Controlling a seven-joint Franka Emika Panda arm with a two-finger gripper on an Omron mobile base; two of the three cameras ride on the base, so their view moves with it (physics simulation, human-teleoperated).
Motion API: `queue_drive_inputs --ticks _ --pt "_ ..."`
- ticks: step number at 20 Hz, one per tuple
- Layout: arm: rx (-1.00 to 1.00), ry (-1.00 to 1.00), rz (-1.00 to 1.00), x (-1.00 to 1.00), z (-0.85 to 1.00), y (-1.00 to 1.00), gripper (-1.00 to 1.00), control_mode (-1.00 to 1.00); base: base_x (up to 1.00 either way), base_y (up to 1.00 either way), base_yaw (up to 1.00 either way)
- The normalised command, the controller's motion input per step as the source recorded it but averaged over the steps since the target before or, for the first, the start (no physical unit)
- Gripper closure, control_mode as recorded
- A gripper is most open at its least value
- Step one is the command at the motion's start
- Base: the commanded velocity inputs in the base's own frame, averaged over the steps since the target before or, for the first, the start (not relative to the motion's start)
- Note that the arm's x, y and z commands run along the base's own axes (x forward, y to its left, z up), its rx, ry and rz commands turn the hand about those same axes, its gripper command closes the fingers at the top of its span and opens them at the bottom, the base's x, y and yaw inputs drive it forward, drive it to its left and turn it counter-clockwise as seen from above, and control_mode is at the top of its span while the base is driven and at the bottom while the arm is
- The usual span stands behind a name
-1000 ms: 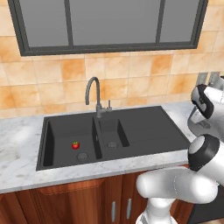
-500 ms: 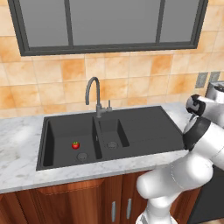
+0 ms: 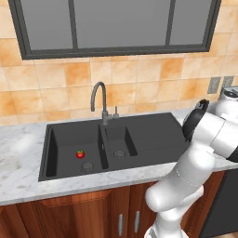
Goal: Dump the tomato from the pot into the sink. Then turn on the water and wash the tomato. Then turn off the water and put the tomato back in the pot.
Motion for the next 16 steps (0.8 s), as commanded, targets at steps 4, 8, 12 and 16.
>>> queue_drive_inputs --ticks 4,8,12,16 --pt "-0.04 0.00 0.00 0.06 -0.47 -0.28 -1.00 -1.00 0.00 0.00 0.00" --pt "-0.03 0.00 0.00 0.00 -0.40 -0.08 -1.00 -1.00 0.00 0.00 0.00" --pt "-0.01 0.00 0.00 -0.15 -0.09 0.00 -1.00 -1.00 0.00 0.00 0.00" --pt "-0.03 -0.04 0.00 -0.26 0.04 0.24 -1.00 -1.00 0.00 0.00 0.00"
